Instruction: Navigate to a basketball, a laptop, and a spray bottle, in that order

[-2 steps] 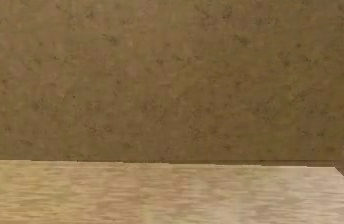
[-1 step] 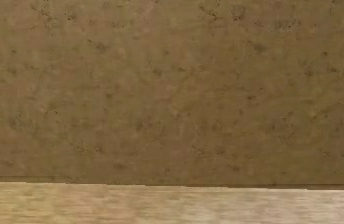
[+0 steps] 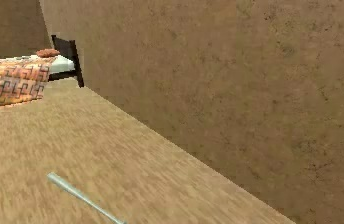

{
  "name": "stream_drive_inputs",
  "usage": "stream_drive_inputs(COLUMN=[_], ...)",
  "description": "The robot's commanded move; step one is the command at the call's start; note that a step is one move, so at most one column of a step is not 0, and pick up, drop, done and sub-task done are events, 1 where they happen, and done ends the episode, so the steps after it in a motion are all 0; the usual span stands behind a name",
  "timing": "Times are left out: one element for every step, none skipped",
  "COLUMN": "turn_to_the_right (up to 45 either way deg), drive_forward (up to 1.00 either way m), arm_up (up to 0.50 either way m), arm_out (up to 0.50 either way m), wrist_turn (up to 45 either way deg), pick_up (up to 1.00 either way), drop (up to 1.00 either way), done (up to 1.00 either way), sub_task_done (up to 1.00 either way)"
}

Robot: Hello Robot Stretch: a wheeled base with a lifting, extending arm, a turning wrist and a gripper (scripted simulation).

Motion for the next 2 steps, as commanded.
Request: stream_drive_inputs(turn_to_the_right=[-12.0, 0.0], drive_forward=[0.0, 0.3], arm_up=[0.0, 0.0], arm_out=[0.0, 0.0], wrist_turn=[0.0, 0.0], pick_up=[0.0, 0.0], drop=[0.0, 0.0], done=[0.0, 0.0], sub_task_done=[0.0, 0.0])
